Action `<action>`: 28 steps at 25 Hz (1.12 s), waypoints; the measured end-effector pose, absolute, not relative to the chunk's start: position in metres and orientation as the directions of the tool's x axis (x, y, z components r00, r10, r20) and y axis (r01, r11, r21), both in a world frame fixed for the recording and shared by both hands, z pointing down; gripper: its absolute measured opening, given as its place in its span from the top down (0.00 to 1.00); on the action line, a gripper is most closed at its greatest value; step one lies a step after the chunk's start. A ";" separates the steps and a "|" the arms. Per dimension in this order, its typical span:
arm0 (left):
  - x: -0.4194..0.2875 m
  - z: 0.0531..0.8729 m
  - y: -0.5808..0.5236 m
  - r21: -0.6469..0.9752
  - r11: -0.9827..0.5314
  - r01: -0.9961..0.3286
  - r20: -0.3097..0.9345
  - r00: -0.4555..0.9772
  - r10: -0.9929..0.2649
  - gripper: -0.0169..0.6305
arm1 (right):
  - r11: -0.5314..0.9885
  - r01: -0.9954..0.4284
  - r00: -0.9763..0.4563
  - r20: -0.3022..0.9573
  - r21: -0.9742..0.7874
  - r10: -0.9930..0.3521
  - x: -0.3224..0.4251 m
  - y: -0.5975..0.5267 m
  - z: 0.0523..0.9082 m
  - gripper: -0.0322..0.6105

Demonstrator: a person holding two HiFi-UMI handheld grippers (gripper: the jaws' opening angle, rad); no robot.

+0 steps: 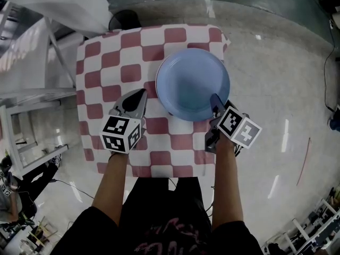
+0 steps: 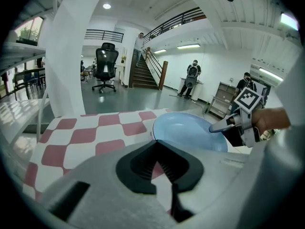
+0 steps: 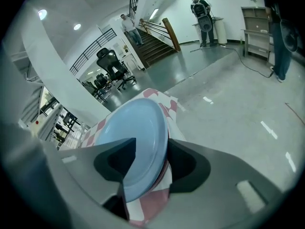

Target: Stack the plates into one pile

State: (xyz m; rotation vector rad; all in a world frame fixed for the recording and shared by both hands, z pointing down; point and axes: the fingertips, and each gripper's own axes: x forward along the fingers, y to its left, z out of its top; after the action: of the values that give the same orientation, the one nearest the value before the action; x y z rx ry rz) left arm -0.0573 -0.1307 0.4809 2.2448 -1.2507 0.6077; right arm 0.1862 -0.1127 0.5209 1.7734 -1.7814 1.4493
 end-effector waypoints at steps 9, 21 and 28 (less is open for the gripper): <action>-0.056 0.475 -0.131 0.203 -0.449 -0.870 0.588 0.475 -0.655 0.98 | -0.162 -0.905 -0.191 0.718 -0.393 -0.670 0.191 -0.122 0.497 0.54; -0.044 0.460 -0.125 0.202 -0.451 -0.869 0.567 0.479 -0.670 0.98 | -0.072 -0.911 -0.244 0.672 -0.406 -0.699 0.181 -0.111 0.479 0.82; -0.038 0.449 -0.119 0.200 -0.448 -0.871 0.548 0.478 -0.686 0.98 | -0.017 -0.912 -0.272 0.634 -0.411 -0.724 0.176 -0.105 0.465 0.93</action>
State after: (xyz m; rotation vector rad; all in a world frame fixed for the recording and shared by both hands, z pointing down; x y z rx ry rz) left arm -0.0382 -0.1186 0.4487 2.2720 -1.2923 0.5443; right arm 0.1761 -0.1051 0.4651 1.7316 -2.0220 1.1642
